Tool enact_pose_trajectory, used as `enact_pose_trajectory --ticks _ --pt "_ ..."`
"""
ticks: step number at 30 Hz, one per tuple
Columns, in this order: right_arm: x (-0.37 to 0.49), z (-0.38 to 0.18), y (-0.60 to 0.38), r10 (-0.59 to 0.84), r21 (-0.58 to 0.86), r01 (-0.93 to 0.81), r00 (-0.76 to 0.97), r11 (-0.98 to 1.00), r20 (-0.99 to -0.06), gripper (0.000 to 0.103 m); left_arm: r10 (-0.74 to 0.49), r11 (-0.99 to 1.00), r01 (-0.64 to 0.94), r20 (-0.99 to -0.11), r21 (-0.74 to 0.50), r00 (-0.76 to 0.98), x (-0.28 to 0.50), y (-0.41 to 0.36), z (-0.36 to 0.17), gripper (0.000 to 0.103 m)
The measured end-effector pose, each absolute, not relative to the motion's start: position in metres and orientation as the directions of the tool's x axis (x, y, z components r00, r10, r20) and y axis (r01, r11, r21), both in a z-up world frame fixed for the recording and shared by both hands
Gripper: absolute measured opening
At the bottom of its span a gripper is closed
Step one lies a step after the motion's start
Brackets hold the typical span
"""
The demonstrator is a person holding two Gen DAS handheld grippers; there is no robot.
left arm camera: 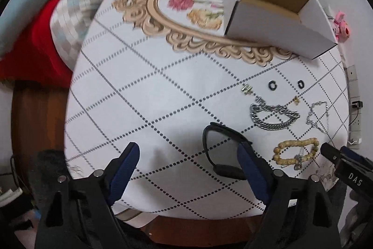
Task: Organize jewelry
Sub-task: 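Move left tool to the black watch band while right tool reaches the beaded bracelet, then close left tool on the watch band while right tool closes on the beaded bracelet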
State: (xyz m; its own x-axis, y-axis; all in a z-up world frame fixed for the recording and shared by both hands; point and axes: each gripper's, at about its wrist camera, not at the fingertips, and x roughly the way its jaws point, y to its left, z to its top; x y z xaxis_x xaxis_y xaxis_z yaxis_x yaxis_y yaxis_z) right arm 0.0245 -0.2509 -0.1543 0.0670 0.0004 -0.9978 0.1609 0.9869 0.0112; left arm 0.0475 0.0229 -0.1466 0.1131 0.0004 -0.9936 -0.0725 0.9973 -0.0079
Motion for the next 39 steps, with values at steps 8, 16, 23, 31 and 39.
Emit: enact_pose_trajectory --ticks 8,16,23,31,39 --pt "0.022 -0.186 -0.245 0.005 0.010 0.140 0.038 0.990 -0.999 0.058 -0.028 0.996 -0.081 -0.997 -0.034 0.077 0.048 0.026 -0.176 0.082" --pt "0.018 -0.187 -0.240 -0.016 -0.009 0.108 0.068 0.994 -0.998 0.045 -0.016 0.999 -0.033 -0.991 -0.021 0.133 0.047 0.025 -0.181 0.011" --pt "0.018 -0.180 -0.229 -0.019 -0.009 0.085 0.121 0.996 -0.992 0.009 -0.022 1.000 -0.011 -0.984 -0.025 0.178 0.042 0.020 -0.181 0.002" --pt "0.013 -0.158 -0.228 0.117 0.139 0.112 0.183 0.984 -0.976 0.009 -0.026 1.000 0.001 -0.970 -0.027 0.244 0.033 0.017 -0.144 0.001" --pt "0.016 -0.120 -0.221 0.189 0.215 0.077 0.257 0.974 -0.948 0.009 -0.061 0.998 0.010 -0.949 -0.061 0.308 0.036 0.009 -0.115 0.001"
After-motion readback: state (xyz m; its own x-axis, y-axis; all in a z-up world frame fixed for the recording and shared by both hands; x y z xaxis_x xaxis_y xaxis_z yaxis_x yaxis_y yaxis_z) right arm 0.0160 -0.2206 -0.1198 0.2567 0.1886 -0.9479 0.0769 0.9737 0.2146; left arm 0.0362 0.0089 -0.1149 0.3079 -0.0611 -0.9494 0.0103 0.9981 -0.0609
